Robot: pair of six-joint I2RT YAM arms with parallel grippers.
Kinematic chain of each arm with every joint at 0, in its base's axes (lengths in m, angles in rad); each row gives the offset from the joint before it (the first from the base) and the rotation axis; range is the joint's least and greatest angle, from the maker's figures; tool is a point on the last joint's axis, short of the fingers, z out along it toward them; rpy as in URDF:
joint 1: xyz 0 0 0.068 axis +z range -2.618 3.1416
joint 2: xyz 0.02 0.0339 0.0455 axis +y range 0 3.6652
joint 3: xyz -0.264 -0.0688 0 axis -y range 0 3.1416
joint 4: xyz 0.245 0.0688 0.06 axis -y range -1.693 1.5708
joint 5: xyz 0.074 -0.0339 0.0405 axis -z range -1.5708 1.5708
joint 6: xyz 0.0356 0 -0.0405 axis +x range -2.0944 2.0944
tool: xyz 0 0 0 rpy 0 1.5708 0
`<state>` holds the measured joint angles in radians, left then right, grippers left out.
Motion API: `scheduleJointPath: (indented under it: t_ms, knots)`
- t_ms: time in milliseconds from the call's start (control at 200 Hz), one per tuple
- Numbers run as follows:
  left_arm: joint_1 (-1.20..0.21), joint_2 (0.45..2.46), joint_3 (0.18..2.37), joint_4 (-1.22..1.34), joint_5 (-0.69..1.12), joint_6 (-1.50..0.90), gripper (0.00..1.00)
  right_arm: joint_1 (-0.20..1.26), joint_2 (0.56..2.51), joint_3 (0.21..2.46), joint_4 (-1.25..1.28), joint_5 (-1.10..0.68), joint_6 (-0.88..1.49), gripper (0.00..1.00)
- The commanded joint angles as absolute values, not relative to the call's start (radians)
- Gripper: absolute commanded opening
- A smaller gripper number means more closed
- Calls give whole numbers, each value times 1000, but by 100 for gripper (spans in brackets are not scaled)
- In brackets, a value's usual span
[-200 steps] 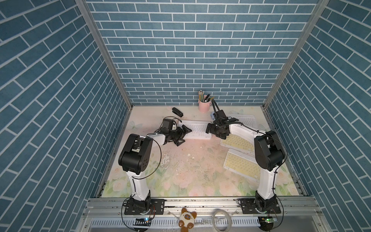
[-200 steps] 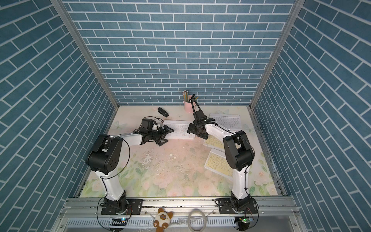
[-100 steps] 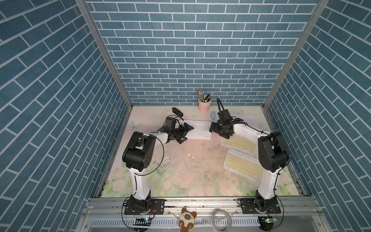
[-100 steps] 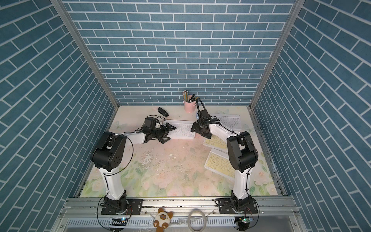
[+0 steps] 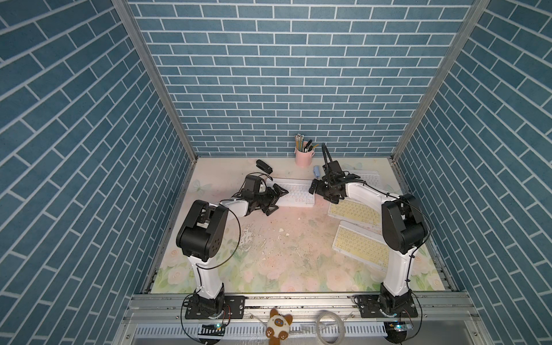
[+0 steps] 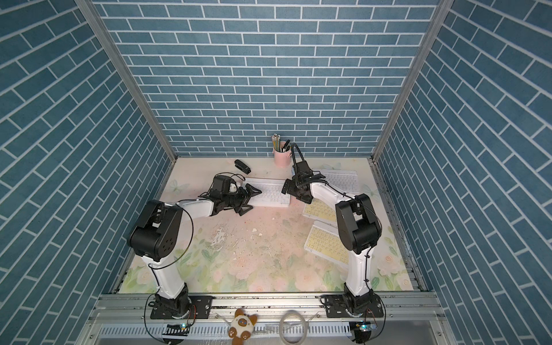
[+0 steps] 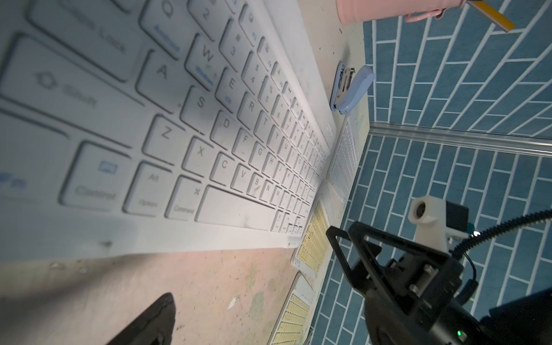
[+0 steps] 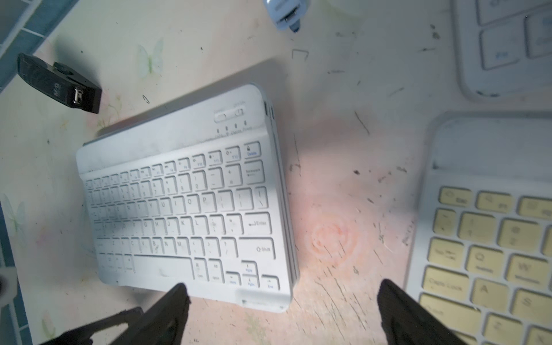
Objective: Stack the numeric keypads
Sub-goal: Adjust the numeric keypads at the center of the board.
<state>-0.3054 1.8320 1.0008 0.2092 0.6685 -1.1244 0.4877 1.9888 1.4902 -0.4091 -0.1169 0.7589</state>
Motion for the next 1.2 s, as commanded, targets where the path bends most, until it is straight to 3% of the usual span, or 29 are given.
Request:
scheduleJointPath:
  t_ms: [0, 510, 1195]
  knots:
    - [-264, 1765, 978, 163, 711, -1066, 100, 498, 2052, 1567, -422, -121, 772, 99]
    - [-95, 1666, 955, -6, 789, -921, 100, 527, 2307, 1890, -590, -16, 767, 99]
    - [-87, 1702, 936, 13, 810, -896, 100, 552, 2416, 2062, -679, 29, 770, 99]
